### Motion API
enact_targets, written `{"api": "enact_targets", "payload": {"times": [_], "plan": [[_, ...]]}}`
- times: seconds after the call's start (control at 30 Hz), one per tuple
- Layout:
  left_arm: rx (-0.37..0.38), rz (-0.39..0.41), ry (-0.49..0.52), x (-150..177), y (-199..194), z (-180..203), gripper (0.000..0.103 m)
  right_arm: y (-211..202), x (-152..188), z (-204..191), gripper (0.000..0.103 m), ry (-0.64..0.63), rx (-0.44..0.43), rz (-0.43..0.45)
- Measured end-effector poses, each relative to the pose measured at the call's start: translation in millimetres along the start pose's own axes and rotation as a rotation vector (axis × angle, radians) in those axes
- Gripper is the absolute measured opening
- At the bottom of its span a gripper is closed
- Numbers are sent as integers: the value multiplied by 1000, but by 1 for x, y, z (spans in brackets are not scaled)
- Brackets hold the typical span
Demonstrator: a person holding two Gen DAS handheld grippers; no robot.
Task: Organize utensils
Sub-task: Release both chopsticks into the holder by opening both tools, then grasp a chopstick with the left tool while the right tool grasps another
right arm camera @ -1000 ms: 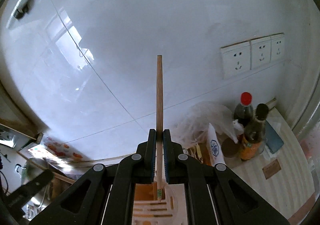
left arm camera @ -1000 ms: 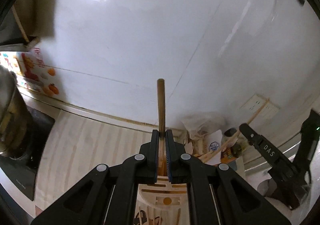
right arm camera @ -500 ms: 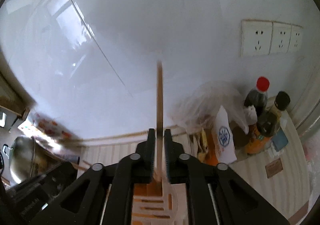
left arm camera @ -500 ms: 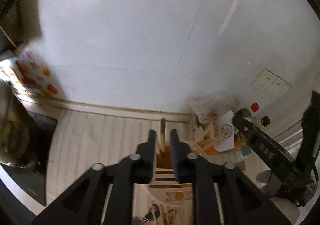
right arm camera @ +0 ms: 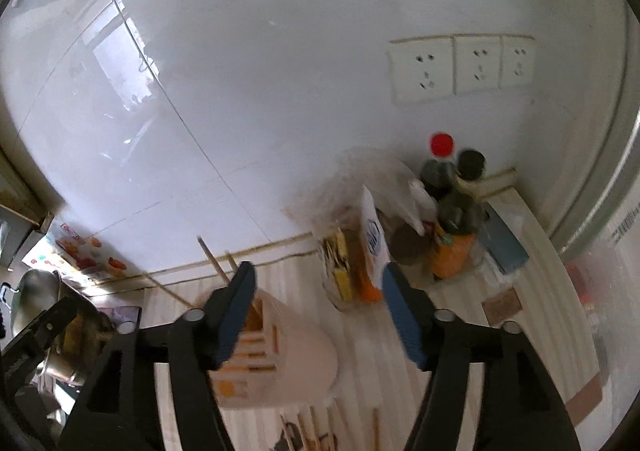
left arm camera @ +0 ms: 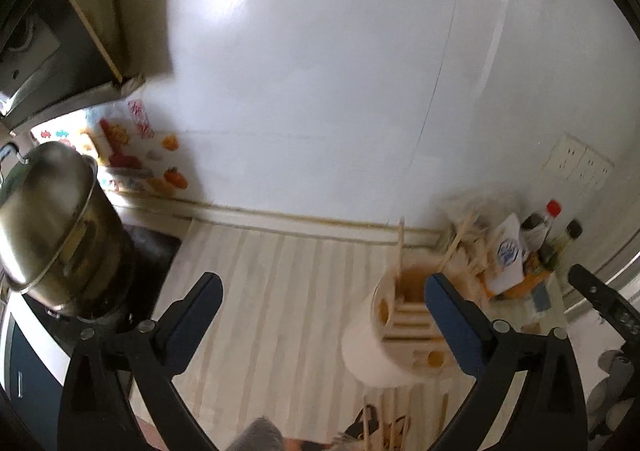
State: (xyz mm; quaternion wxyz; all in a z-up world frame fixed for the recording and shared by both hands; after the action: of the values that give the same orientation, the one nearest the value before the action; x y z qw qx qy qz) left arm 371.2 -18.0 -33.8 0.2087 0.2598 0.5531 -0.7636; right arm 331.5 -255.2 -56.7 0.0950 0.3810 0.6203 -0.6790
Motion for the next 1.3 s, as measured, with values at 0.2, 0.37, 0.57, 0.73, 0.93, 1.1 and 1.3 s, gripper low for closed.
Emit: {"api": "enact_targets", "payload": {"times": [0.2,0.37,0.57,0.73,0.93,1.1,1.3], "plan": [[-45,-106,1,53,22,-5,103,10,43,12,94,-54,41,-40],[-87,-236,-12,120,59,-11,102,44,93,28,90,-111,98,-192],[-13,-499,-64,200,125,-9,58,87,166,49,44,-155,105,-366],[85,-652,-132,248,167,6,38,110,202,58,43,-157,128,-456],[55,-676,-44,262,183,21,7,126,224,61,43,-171,143,-512],[13,-666,-2,262,181,16,4,135,233,61,43,-149,135,-547],[16,-660,-19,255,175,2,4,149,243,49,33,-182,116,-574]]}}
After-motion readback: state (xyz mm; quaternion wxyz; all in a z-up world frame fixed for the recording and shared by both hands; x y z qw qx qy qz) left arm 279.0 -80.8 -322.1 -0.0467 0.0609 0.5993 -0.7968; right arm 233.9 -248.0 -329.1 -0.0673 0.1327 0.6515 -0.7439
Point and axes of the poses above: each gripper's, at about its wrist camera, not at the fingertips, and y roughly the way its jaws point, z to its right, x to its underside, the point moved 1 cm from there along y, roughly the way its jaws point, and after that the axes turned 15 degrees about x, right-handed, at the moved point
